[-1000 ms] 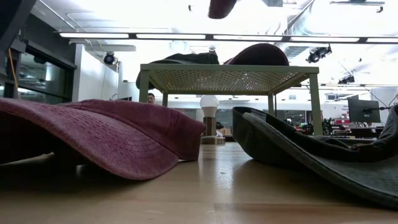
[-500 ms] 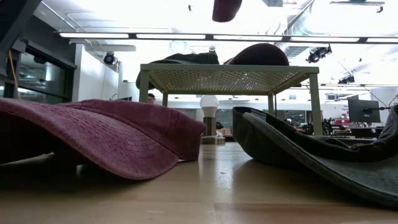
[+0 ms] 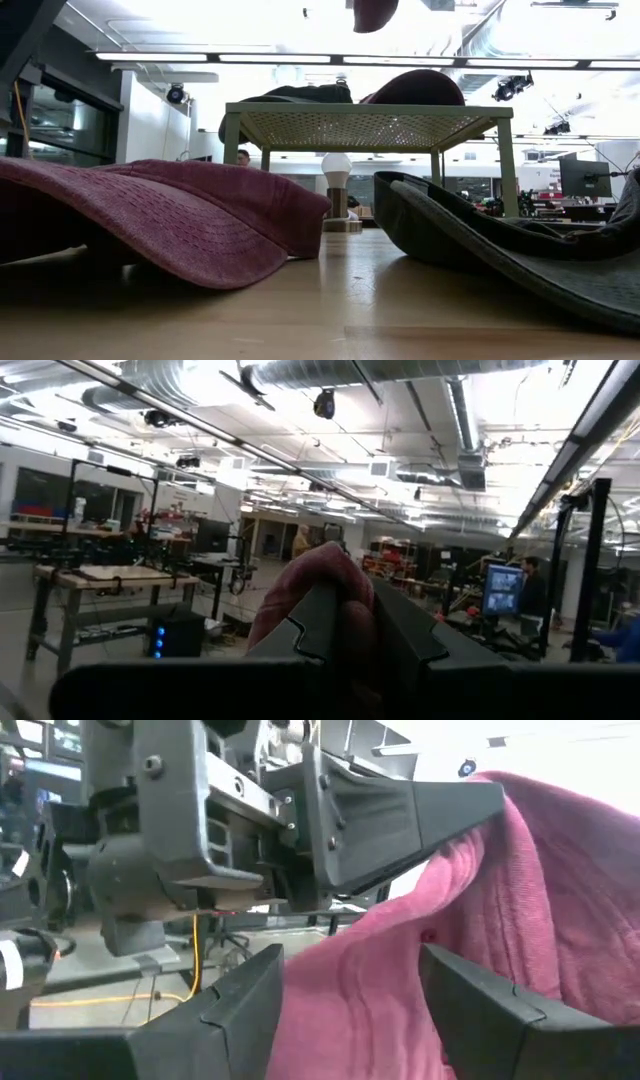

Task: Pick & Place hat
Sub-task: Stack the top red cap on top of the red cap on the shelf

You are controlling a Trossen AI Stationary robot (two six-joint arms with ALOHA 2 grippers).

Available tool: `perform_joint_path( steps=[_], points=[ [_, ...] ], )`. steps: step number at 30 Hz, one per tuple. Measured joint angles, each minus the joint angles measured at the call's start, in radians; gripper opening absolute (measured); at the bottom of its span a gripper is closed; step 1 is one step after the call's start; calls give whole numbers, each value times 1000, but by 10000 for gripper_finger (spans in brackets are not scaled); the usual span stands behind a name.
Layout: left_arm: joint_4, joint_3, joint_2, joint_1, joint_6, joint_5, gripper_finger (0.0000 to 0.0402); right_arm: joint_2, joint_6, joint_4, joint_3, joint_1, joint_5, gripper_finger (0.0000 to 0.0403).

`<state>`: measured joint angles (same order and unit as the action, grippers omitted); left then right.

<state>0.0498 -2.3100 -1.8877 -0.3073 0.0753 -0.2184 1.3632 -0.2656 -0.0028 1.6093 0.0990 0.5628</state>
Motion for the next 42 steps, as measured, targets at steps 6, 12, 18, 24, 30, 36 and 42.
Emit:
perform_joint_path(
  steps=[6, 12, 18, 24, 30, 36, 42],
  points=[
    [0, 0, 0, 0, 0, 52, 38, 17, 22, 21, 0, -1, -19, 225],
    [-9, 0, 0, 0, 4, 92, 38, 46, 24, 60, 0, -1, 12, 225],
    [-45, 0, 0, 0, 8, 125, 38, 41, 58, 60, 0, -1, 133, 222],
    [-68, 0, 1, 0, 8, 157, 38, 36, 57, 51, 0, -17, 214, 185],
    [-83, 0, 1, 0, 12, 186, 38, 36, 56, 50, 0, -24, 214, 103],
    [-100, 0, 1, 0, 34, 187, 50, 36, 53, 44, 0, -24, 186, 10],
    [-114, 0, 1, 0, 37, 198, 67, 29, 80, 23, 0, -24, 162, 7]
  ],
)
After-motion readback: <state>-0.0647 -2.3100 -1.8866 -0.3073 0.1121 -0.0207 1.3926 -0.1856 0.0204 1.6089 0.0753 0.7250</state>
